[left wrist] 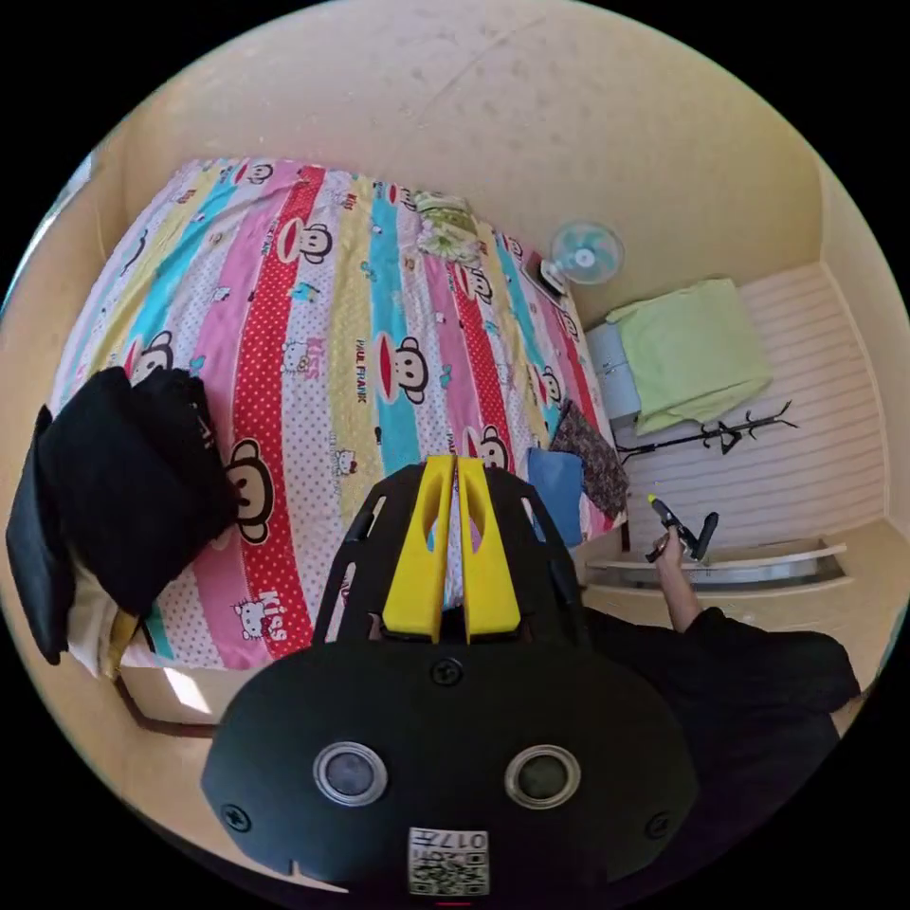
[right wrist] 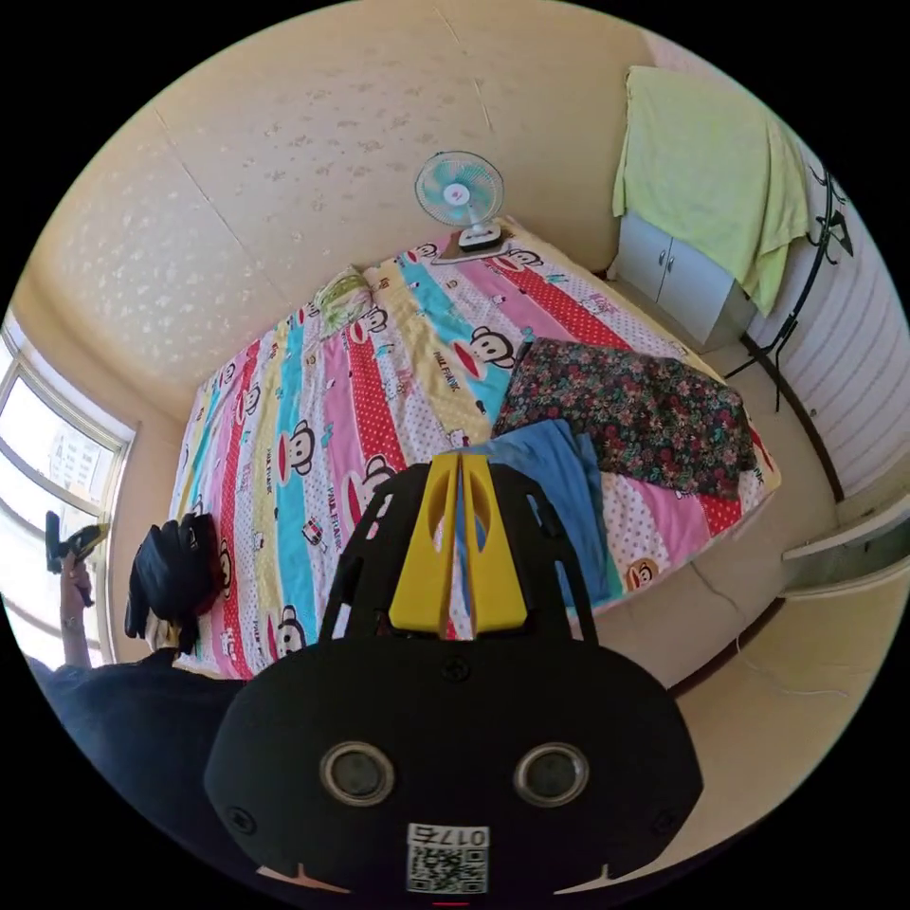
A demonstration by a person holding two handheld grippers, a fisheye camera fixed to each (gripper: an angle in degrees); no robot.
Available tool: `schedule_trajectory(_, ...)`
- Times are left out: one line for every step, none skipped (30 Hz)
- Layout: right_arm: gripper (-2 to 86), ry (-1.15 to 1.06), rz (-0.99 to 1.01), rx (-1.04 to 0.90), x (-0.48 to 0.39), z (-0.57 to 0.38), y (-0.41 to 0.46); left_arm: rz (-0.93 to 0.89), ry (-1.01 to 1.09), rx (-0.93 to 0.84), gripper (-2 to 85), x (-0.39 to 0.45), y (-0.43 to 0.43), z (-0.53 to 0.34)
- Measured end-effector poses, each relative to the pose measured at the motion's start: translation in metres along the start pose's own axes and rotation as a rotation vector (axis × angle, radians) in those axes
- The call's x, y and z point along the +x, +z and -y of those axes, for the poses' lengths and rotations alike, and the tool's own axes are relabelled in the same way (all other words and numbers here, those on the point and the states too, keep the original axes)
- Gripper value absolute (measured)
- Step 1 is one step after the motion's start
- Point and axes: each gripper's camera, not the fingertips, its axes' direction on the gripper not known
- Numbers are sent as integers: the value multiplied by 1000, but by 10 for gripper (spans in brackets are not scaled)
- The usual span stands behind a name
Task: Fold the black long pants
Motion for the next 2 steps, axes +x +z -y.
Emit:
schedule_trajectory(6,85,19,-151,34,-14,33,-28,38,-77,-10,32,33,9)
schedule_trajectory(7,183,73,-363,69,-29,74,-38,72,-131,-10,63,64,11)
